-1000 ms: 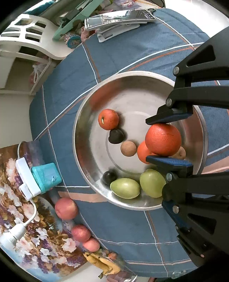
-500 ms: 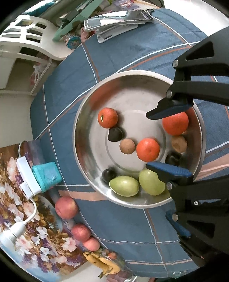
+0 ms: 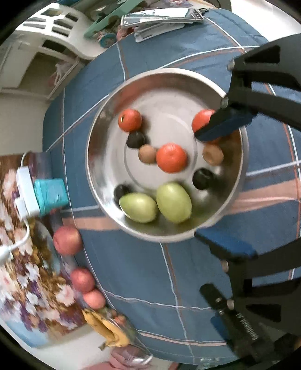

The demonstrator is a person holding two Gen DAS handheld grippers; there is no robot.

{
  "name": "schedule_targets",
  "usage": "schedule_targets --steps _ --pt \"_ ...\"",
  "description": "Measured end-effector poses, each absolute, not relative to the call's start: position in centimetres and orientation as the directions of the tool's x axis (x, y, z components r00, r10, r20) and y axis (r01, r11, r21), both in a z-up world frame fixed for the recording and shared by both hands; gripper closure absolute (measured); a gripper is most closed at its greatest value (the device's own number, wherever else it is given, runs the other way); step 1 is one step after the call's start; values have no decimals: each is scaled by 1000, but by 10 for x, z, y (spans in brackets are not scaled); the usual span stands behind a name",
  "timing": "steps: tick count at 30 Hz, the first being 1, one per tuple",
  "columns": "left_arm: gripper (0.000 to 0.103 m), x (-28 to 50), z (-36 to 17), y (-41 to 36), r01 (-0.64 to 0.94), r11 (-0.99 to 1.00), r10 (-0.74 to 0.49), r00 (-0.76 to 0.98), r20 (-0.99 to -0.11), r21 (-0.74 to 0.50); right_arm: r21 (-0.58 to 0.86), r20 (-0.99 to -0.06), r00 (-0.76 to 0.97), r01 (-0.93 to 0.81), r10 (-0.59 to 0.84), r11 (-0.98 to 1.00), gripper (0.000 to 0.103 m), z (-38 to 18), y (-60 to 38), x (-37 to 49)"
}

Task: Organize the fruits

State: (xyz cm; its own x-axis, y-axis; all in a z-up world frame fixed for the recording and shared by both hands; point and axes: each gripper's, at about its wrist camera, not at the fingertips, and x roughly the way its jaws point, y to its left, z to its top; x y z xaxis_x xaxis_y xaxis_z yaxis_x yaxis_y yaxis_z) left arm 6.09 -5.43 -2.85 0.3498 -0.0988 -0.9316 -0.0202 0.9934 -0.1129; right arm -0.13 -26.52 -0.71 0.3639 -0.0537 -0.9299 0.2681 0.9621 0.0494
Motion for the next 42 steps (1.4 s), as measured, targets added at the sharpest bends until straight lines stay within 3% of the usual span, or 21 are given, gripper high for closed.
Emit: schedule_targets --steps 6,9,14,25,42 --pt "0 49 -23 -47 0 996 -86 389 -917 -93 38 -918 394 221 -54 974 17 -4 -249 -8" --pt "0 46 -21 -46 2 998 -54 425 -904 -59 30 -909 413 210 -61 977 4 -5 -244 -10" --pt "0 43 -18 -43 -34 999 52 436 -898 41 12 -908 413 193 -70 981 4 -11 -238 -13" --pt "0 33 -19 -32 -97 986 163 349 -923 137 -2 -887 453 199 -93 980 4 3 -229 -27" --pt "0 9 25 -25 -58 998 5 470 -882 -25 -17 -828 549 178 -113 984 4 38 -220 -43"
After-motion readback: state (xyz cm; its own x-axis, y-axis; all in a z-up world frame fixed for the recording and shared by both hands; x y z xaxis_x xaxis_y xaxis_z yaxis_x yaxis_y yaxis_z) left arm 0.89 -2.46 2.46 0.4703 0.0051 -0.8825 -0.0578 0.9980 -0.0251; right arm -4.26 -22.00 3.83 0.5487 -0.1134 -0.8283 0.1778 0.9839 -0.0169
